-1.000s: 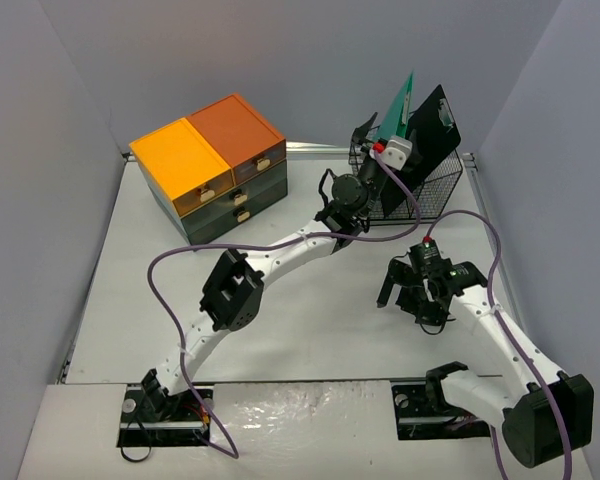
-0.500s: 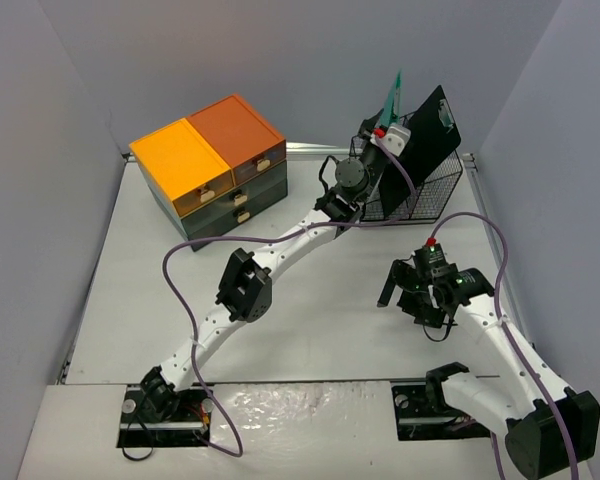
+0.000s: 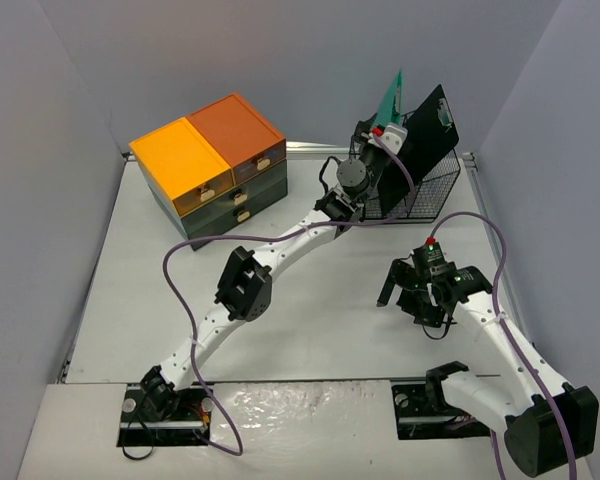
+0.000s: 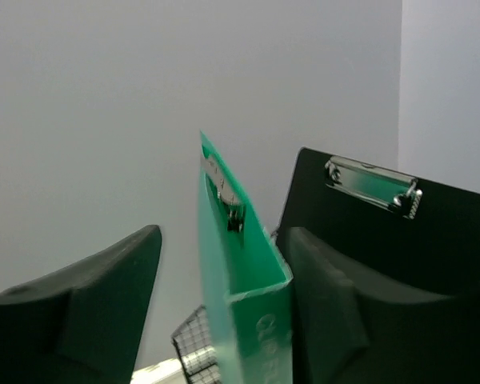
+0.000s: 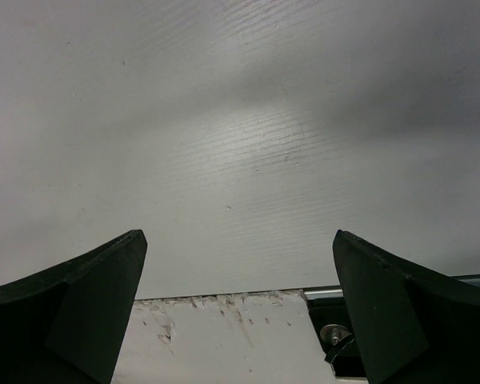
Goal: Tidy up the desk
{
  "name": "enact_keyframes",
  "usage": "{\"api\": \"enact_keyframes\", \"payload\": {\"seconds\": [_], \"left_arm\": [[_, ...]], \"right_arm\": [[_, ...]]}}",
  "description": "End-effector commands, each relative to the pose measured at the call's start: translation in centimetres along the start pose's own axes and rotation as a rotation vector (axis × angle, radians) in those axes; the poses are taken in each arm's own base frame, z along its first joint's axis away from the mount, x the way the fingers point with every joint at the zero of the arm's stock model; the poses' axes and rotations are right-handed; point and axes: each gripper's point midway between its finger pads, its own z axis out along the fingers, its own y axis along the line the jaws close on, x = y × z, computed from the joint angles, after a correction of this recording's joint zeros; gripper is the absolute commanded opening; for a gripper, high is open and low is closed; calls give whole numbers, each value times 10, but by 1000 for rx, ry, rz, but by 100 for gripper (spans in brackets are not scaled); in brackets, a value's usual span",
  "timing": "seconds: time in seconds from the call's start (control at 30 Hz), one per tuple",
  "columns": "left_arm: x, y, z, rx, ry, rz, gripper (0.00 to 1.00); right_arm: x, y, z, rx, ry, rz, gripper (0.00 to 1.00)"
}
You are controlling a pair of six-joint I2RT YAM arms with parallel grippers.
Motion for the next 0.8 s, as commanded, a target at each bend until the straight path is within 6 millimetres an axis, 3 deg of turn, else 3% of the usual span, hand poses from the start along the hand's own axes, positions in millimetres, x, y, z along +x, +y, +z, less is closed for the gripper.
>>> {"api": "enact_keyframes", "payload": {"seconds": [0.0,0.13,0.33,0.37,0.43,0.63,0.77], "left_arm": [[-69,27,2,-46,-88,-34,77],[-81,27,-1,-23,-98,-18,82],[-121,36,-9,-7,-120,34,84],[-114,34,-11,-3,-101,49,85],[-129,41,-20,-15,-89,74,86],[-123,62,-57,-57,24,151,91],[-125,78,-93,-91,140,173,97]], "right_arm": [[-5,1,-4,-6,-24,18,100],[-5,0,-2,0,-22,11,100],[-9,0,-5,-6,-55,18,100],[-10,-1,-6,-3,-60,19,100],[-15,-1,-8,-1,-88,21,100],[-28,0,-17,-5,-162,25,100],[-38,1,-24,-14,-223,33,100]]}}
